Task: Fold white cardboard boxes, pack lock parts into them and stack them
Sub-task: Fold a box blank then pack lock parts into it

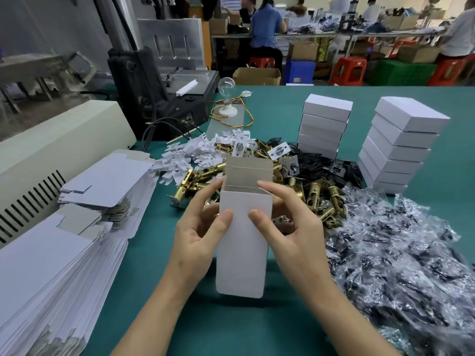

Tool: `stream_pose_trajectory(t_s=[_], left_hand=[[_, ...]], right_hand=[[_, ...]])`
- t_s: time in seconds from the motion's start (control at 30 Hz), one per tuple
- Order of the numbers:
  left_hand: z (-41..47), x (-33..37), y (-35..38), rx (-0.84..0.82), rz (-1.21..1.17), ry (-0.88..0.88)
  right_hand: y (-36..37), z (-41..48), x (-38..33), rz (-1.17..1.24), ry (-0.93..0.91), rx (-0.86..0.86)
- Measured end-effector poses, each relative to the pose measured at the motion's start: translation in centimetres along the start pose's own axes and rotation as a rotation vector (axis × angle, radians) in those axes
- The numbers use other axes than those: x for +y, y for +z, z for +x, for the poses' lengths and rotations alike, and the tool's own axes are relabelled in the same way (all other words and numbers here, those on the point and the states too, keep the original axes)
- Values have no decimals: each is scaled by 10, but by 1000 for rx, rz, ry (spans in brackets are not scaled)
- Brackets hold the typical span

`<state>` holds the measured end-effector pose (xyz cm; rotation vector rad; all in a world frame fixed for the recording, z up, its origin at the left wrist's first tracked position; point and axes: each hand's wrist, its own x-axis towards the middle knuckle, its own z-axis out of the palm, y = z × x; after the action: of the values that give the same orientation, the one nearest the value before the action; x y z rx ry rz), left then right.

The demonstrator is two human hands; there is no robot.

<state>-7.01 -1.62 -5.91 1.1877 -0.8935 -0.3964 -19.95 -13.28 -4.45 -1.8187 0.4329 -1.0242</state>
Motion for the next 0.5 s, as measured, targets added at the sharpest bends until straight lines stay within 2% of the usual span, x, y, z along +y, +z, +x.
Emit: stream_pose_trajectory(t_s=[0.1, 0.3, 0.5], left_hand=[[-1, 0, -1, -11, 3, -14], [0, 1, -2, 1, 118, 29], [2, -3, 0, 47, 205, -1]], right_hand=[[0, 1, 3, -35, 7, -22], [1, 1, 1, 12, 69, -76], [-1, 6, 2, 115, 161, -101]])
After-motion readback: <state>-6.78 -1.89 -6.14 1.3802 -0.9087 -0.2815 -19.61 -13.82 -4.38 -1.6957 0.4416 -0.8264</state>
